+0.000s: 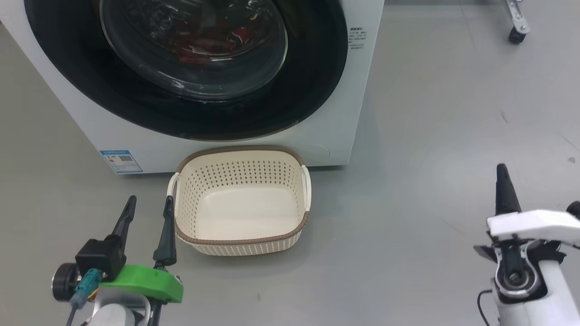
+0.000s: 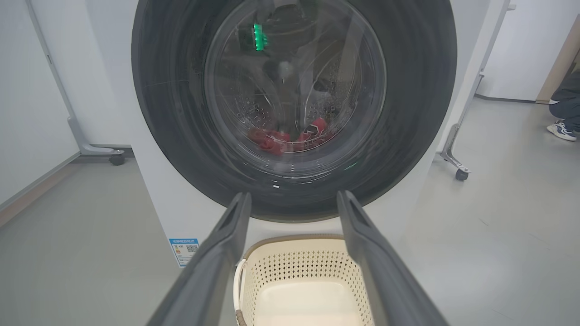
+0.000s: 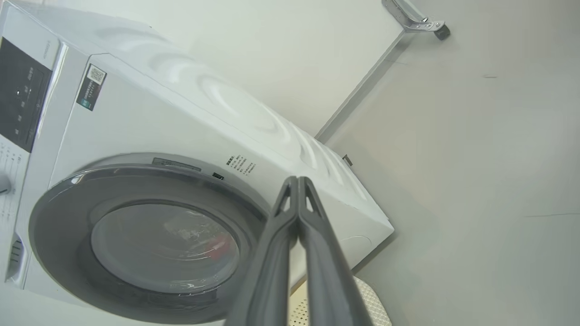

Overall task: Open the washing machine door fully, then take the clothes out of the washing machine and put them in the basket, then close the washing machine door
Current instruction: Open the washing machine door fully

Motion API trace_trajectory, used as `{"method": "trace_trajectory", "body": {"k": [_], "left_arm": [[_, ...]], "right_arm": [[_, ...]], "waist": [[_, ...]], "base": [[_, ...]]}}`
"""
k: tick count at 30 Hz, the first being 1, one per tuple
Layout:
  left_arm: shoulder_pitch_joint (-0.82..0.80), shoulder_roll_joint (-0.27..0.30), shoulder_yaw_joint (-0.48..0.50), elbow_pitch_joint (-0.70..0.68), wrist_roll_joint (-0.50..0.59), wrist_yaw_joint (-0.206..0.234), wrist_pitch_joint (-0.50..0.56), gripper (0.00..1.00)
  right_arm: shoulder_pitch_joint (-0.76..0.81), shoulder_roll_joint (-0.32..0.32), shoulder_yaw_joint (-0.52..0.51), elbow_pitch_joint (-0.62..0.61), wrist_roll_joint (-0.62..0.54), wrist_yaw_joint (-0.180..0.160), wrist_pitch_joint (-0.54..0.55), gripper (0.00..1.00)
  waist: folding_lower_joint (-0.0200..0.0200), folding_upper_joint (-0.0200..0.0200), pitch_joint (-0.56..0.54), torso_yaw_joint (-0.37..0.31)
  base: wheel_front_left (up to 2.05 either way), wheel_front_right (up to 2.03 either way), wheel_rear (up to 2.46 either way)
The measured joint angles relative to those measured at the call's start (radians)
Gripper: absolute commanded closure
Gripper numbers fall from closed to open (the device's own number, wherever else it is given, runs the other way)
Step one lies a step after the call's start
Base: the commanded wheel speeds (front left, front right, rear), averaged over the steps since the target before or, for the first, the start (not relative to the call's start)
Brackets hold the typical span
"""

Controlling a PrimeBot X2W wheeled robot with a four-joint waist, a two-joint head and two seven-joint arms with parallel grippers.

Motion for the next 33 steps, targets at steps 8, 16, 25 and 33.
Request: {"method": "trace_trajectory", "body": {"k": [8,16,25,33], "left_arm": [[-0.041,-0.005,0.005,-0.017,0.008,-0.007,0.000,0.00],[-0.081,-0.011,0.000,-0.032,0.030,-0.012,0.000,0.00],[-0.133,-0.017,0.016,-0.060,0.036,-0.017,0.000,0.00],[-0.178,-0.028,0.013,-0.071,0.043,-0.022,0.000,0.00]], "right_arm": [[-0.149,0.007,-0.070,0.030,0.313,0.001,0.157,1.00],[-0.314,0.005,-0.098,0.053,0.494,-0.037,0.293,1.00],[-0.498,-0.007,-0.087,0.065,0.550,-0.107,0.407,1.00],[-0.652,-0.071,-0.086,0.087,0.562,-0.161,0.476,1.00]], "waist": [[0.0000,0.0000,0.064,0.022],[0.0000,0.0000,0.131,0.042],[0.0000,0.0000,0.216,0.060],[0.0000,0.0000,0.291,0.083]], "base": [[0.00,0.00,0.00],[0.00,0.00,0.00],[0.00,0.00,0.00],[0.00,0.00,0.00]]}}
